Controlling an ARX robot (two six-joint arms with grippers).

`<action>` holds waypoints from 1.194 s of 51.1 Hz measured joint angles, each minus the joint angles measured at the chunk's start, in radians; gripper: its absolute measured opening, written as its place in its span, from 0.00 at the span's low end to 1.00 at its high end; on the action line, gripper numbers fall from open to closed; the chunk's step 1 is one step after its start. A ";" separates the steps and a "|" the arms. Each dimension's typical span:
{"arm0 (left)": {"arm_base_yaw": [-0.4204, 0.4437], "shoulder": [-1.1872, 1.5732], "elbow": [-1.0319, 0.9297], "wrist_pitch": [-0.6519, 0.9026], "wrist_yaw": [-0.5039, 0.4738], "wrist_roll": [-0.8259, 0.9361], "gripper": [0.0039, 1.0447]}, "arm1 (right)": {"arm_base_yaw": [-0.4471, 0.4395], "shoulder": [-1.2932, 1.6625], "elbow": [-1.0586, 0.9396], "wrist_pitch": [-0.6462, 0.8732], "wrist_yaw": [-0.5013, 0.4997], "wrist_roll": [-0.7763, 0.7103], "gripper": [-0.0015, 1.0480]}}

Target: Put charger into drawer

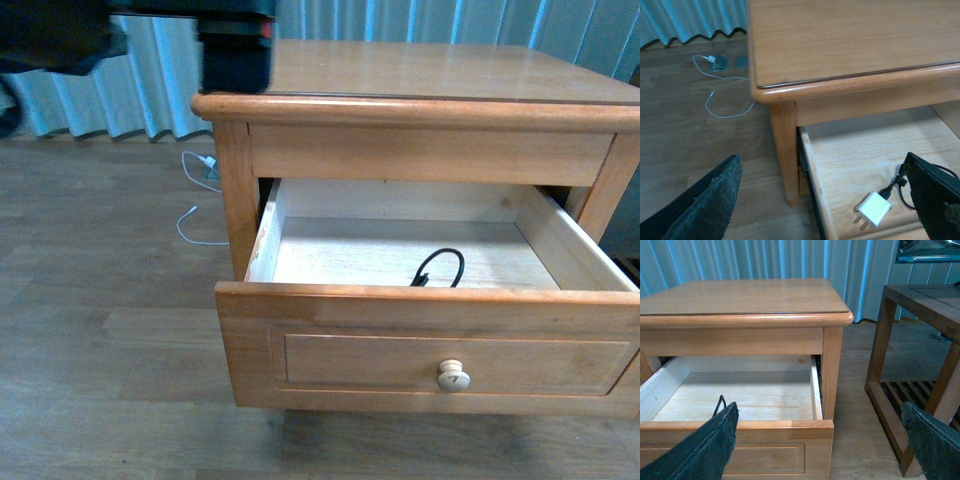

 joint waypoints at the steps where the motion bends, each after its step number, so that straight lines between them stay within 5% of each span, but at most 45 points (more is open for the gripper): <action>1: 0.012 -0.037 -0.019 -0.014 0.006 -0.002 0.95 | 0.000 0.000 0.000 0.000 0.000 0.000 0.92; 16: 0.227 -0.596 -0.200 -0.299 0.172 -0.078 0.95 | 0.000 0.000 0.000 0.000 0.000 0.000 0.92; 26: 0.466 -0.949 -0.312 -0.501 0.318 -0.175 0.95 | 0.000 0.000 0.000 0.000 0.000 0.000 0.92; 35: 0.479 -0.960 -0.315 -0.500 0.327 -0.206 0.95 | 0.000 0.000 0.000 0.000 0.000 0.000 0.92; 40: 0.414 -1.004 -0.373 -0.411 0.225 -0.105 0.81 | 0.000 0.000 0.000 0.000 0.000 0.000 0.92; 61: 0.385 -1.124 -0.575 -0.329 0.213 0.010 0.10 | 0.000 0.000 0.000 0.000 0.000 0.000 0.92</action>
